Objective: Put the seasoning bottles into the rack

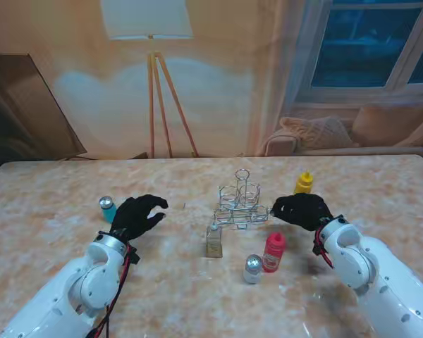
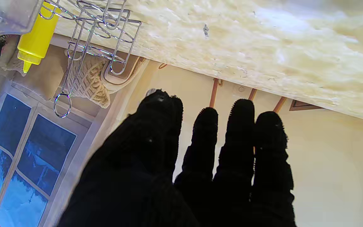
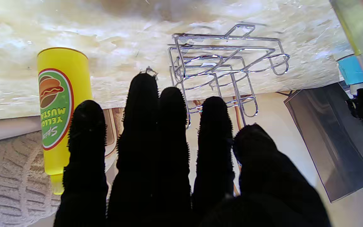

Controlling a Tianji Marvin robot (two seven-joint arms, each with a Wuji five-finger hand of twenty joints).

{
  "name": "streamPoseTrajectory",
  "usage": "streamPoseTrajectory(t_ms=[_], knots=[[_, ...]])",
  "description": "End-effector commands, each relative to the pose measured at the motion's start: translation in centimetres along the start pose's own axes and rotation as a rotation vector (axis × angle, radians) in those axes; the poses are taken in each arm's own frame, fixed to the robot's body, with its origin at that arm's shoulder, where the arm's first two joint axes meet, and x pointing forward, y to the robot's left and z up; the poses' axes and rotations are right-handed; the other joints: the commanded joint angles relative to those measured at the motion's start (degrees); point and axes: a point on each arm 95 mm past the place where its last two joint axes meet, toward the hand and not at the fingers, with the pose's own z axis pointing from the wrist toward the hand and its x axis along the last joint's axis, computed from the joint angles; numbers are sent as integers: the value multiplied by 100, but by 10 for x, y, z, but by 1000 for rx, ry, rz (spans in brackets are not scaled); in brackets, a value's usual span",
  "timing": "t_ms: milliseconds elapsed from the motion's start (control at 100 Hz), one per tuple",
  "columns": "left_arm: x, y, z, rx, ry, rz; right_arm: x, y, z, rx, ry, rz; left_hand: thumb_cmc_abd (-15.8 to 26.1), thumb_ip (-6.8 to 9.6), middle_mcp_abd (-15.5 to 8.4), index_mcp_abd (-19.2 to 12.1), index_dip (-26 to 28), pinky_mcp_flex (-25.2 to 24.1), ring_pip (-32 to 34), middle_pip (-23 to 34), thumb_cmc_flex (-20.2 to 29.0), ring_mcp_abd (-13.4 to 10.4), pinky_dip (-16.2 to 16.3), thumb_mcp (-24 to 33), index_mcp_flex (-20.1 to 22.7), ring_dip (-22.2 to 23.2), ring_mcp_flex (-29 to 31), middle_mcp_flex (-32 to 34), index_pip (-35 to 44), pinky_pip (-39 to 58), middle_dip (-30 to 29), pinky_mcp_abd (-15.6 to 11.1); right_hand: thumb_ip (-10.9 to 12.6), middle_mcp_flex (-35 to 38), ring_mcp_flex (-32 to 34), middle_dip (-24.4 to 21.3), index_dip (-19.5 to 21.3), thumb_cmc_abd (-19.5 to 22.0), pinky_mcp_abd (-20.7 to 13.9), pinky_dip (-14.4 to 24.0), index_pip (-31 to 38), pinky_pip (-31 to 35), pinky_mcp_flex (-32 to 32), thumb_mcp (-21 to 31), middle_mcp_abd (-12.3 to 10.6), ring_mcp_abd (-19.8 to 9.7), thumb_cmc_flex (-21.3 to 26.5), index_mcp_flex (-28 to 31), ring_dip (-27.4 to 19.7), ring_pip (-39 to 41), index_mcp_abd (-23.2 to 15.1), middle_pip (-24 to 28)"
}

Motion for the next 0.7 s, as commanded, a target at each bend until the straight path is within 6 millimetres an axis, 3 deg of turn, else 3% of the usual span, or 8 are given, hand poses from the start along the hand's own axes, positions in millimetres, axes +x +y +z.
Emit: streamPoseTrajectory(t_ms=[0,690], knots=[[1,2,-2,-20,0,-11,3,-6,-2,17,7,7,-22,56,-85,-76,-35,-89,53,5,54,40,-50,-80,46,149,13,81,83,1,26,36,-109,4,22,145,-16,-40,75,98,65,47,-47,41,-60,-39,13,-14,184,43,-128,75],[-1,1,-2,-20,6,-13,0,-4,-3,7,-1,3,-39,49,-149,-116,-51,-136,-15,-44,-55,47,-47,-24,-46,144,-29,27,0,-75,16,72,-105,9,28,150,-11,-37,79,109,60,45,-50,31,-59,-38,23,-8,191,54,-133,69]])
